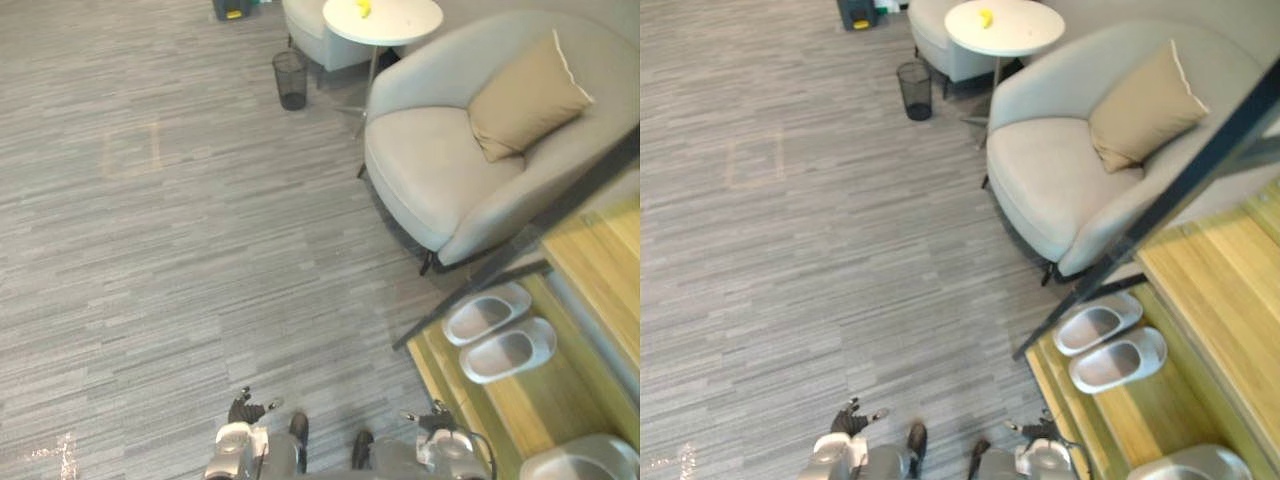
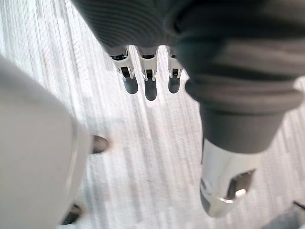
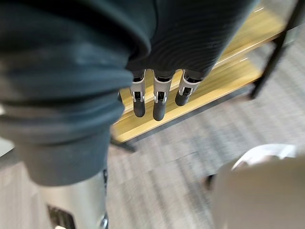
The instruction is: Organize the slippers on the shoe rack
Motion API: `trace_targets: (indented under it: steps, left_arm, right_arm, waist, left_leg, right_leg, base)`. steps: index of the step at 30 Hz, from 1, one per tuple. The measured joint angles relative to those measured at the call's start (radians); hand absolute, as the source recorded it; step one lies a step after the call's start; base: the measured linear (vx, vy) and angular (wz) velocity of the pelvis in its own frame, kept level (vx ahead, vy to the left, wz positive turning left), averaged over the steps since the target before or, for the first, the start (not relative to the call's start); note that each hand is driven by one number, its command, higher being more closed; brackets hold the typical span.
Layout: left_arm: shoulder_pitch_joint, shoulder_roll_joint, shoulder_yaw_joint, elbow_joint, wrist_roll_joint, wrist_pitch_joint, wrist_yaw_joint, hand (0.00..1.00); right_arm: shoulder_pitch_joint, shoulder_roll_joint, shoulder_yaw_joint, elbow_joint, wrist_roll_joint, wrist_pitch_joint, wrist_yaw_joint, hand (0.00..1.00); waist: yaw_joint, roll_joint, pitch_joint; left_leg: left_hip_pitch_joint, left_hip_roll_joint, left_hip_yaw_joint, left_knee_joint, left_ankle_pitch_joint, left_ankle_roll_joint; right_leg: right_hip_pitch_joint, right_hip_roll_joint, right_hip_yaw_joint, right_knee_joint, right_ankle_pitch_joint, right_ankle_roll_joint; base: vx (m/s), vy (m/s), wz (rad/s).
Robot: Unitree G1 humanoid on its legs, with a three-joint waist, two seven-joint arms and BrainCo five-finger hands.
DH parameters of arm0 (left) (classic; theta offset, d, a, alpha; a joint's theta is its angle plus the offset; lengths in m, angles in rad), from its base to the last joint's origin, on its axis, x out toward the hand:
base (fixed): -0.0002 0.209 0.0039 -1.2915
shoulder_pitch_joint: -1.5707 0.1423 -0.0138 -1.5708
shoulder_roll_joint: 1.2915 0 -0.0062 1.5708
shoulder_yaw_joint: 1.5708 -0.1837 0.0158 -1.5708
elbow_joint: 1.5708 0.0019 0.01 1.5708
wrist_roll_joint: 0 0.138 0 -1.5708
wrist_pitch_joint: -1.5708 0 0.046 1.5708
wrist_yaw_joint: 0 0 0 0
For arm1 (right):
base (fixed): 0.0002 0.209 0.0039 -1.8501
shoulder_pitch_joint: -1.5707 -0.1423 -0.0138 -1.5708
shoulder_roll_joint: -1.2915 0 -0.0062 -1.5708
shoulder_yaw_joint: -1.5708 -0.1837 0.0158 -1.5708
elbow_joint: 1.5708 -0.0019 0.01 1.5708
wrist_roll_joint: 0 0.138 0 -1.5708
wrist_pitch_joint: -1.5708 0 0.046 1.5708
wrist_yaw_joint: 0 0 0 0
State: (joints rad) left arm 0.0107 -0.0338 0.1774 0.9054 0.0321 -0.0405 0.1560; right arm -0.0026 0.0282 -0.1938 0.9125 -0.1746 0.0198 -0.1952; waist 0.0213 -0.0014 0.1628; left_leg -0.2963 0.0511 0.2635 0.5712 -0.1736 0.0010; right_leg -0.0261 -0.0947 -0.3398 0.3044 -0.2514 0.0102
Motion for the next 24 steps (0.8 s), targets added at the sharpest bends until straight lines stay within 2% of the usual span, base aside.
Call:
trace_targets:
  steps: [3,4,5,6,8,9,10,11,12,13,14,15,16,17,18,20,21,22,23,24]
  left_arm:
    - [-0.006,-0.012,-0.001,-0.034,-0.017,-0.004,0.001,0.0]
    - [-0.008,-0.015,0.0,-0.032,-0.017,-0.002,0.001,0.0]
    - [-0.014,-0.015,0.001,-0.027,-0.017,0.003,0.009,0.0]
    - [-0.006,-0.016,0.002,-0.014,-0.017,0.004,0.017,0.0]
    - [-0.005,-0.006,0.0,-0.009,-0.018,-0.001,0.017,0.0]
    - [-0.005,0.0,0.0,-0.003,-0.018,0.002,0.017,0.0]
    - [-0.004,0.002,-0.001,0.004,-0.018,0.003,0.018,0.0]
    - [-0.003,0.007,-0.002,0.011,-0.018,0.004,0.018,0.0]
    - [0.0,0.014,-0.002,0.013,-0.018,0.005,0.018,0.0]
    - [0.002,0.021,-0.002,0.016,-0.018,0.008,0.019,0.0]
    - [0.005,0.026,-0.003,0.017,-0.018,0.01,0.019,0.0]
    - [0.01,0.027,-0.001,0.017,-0.019,0.01,0.022,0.0]
    - [0.014,0.025,-0.001,0.017,-0.023,0.011,0.025,0.0]
    - [0.012,0.023,-0.002,0.017,-0.032,0.011,0.035,0.0]
    - [0.009,0.021,-0.001,0.017,-0.035,0.01,0.037,0.0]
    - [0.003,0.017,-0.004,0.019,-0.035,0.01,0.037,0.0]
    - [0.0,0.022,-0.011,0.024,-0.034,0.009,0.036,0.0]
    - [-0.004,0.023,-0.011,0.032,-0.034,0.008,0.036,0.0]
    - [-0.009,0.022,-0.011,0.045,-0.034,0.009,0.035,0.0]
    - [-0.016,0.016,-0.006,0.059,-0.033,0.009,0.035,0.0]
  right_arm:
    - [0.003,0.018,0.001,-0.032,0.009,-0.003,-0.001,0.0]
    - [0.001,0.023,0.003,-0.032,0.02,-0.003,-0.001,0.0]
    - [-0.001,0.02,0.005,-0.032,0.021,-0.001,-0.001,0.0]
    - [0.001,0.017,0.001,-0.029,0.022,-0.001,-0.002,0.0]
    - [0.002,0.01,0.001,-0.008,0.022,0.0,-0.002,0.0]
    - [-0.002,0.01,0.001,-0.002,0.02,-0.001,-0.001,0.0]
    - [0.001,0.01,0.001,-0.001,0.018,-0.001,0.0,0.0]
    - [0.006,0.013,0.005,-0.001,0.017,0.0,0.001,0.0]
    - [0.01,0.018,0.008,-0.001,0.017,0.0,0.002,0.0]
    - [0.014,0.023,0.014,0.0,0.017,0.001,0.005,0.0]
    - [0.017,0.024,0.016,-0.009,0.016,-0.001,0.008,0.0]
    - [0.017,0.02,0.021,-0.021,0.017,-0.001,0.01,0.0]
    - [0.02,0.018,0.02,-0.029,0.017,-0.004,0.01,0.0]
    - [0.018,0.016,0.018,-0.031,0.017,-0.006,0.009,0.0]
    - [0.012,0.015,0.018,-0.03,0.017,-0.009,0.009,0.0]
    - [0.008,0.008,0.01,-0.022,0.017,-0.012,0.009,0.0]
    - [0.0,0.005,0.002,-0.007,0.017,-0.012,0.009,0.0]
    - [-0.003,0.001,0.0,0.009,0.017,-0.011,0.009,0.0]
    - [-0.008,-0.005,-0.008,0.019,0.022,-0.011,0.011,0.0]
    - [-0.012,-0.018,-0.02,0.021,0.019,-0.01,0.01,0.0]
  waist:
    - [-0.003,-0.008,0.002]
    - [-0.003,-0.006,0.001]
    - [0.003,0.003,0.006]
    - [0.006,0.014,0.006]
    - [0.03,-0.011,0.003]
    - [0.033,-0.013,0.002]
    - [0.029,-0.013,0.002]
    - [0.027,-0.014,0.002]
    - [0.026,-0.018,0.002]
    - [0.025,-0.02,0.003]
    - [0.021,-0.023,0.002]
    - [0.015,-0.022,0.002]
    - [0.01,-0.016,0.004]
    - [0.01,-0.022,0.002]
    - [0.009,-0.026,0.003]
    - [-0.004,-0.034,0.007]
    - [-0.021,-0.046,0.01]
    - [-0.031,-0.055,0.007]
    - [-0.04,-0.054,0.004]
    - [-0.039,-0.027,-0.01]
  left_leg:
    - [-0.018,-0.006,0.096,-0.042,-0.008,-0.001]
    - [-0.017,0.006,0.146,-0.058,-0.036,-0.011]
    - [-0.015,0.055,0.231,-0.074,-0.09,0.014]
    - [0.005,0.092,0.269,-0.13,-0.071,0.052]
    - [0.03,0.03,0.247,-0.162,-0.072,0.069]
    - [0.046,0.008,0.232,-0.175,-0.076,0.074]
    - [0.066,-0.014,0.206,-0.187,-0.081,0.081]
    - [0.092,-0.038,0.168,-0.195,-0.098,0.085]
    - [0.112,-0.05,0.149,-0.194,-0.111,0.088]
    - [0.136,-0.064,0.115,-0.194,-0.122,0.088]
    - [0.164,-0.072,0.093,-0.204,-0.126,0.086]
    - [0.209,-0.082,0.053,-0.229,-0.127,0.085]
    - [0.236,-0.089,0.021,-0.256,-0.128,0.083]
    - [0.265,-0.099,-0.018,-0.284,-0.134,0.074]
    - [0.302,-0.102,-0.05,-0.318,-0.132,0.07]
    - [0.349,-0.107,-0.118,-0.358,-0.132,0.071]
    - [0.391,-0.119,-0.175,-0.401,-0.134,0.066]
    - [0.413,-0.129,-0.21,-0.425,-0.138,0.061]
    - [0.433,-0.129,-0.25,-0.445,-0.146,0.053]
    - [0.45,-0.089,-0.284,-0.461,-0.154,0.033]
  right_leg:
    - [0.025,-0.02,-0.1,-0.048,-0.012,0.008]
    - [0.033,-0.021,-0.129,-0.068,-0.011,0.006]
    - [0.046,-0.013,-0.17,-0.078,-0.011,0.007]
    - [0.062,-0.003,-0.196,-0.076,-0.021,0.024]
    - [0.077,-0.038,-0.194,-0.049,-0.036,0.05]
    - [0.079,-0.06,-0.198,-0.007,-0.04,0.058]
    - [0.072,-0.091,-0.2,0.071,-0.045,0.066]
    - [0.031,-0.141,-0.186,0.248,-0.037,0.08]
    - [-0.036,-0.184,-0.143,0.419,0.001,0.073]
    - [-0.095,-0.197,-0.081,0.561,0.011,0.043]
    - [-0.144,-0.188,-0.021,0.652,0.008,0.046]
    - [-0.204,-0.155,0.038,0.713,-0.003,0.062]
    - [-0.247,-0.132,0.05,0.706,-0.014,0.062]
    - [-0.291,-0.112,0.052,0.666,-0.019,0.059]
    - [-0.335,-0.086,0.042,0.56,-0.023,0.055]
    - [-0.367,-0.042,0.037,0.308,0.013,0.054]
    - [-0.374,-0.03,0.057,0.096,0.1,0.061]
    - [-0.379,-0.031,0.08,-0.001,0.169,0.058]
    - [-0.383,-0.03,0.104,-0.015,0.268,0.056]
    - [-0.388,0.004,0.1,0.005,0.282,-0.033]
  base:
    - [0.11,-0.018,0.89]
    - [0.05,0.03,1.12]
    - [0.07,0.041,1.04]
    - [0.08,0.033,1.02]
    - [0.14,0.103,0.71]
    - [0.17,0.15,0.67]
    - [0.24,0.167,0.83]
    - [0.2,0.136,0.83]
    - [0.26,0.14,0.81]
    - [0.18,0.067,0.75]
    - [0.25,0.056,0.93]
    - [0.26,0.031,1.0]
    - [0.34,0.021,1.0]
    - [0.37,-0.012,0.99]
    - [0.33,-0.032,1.07]
    - [0.37,-0.085,1.16]
    - [0.53,-0.171,1.16]
    - [0.49,-0.186,1.26]
    - [0.57,-0.231,0.97]
    - [0.51,-0.178,0.73]
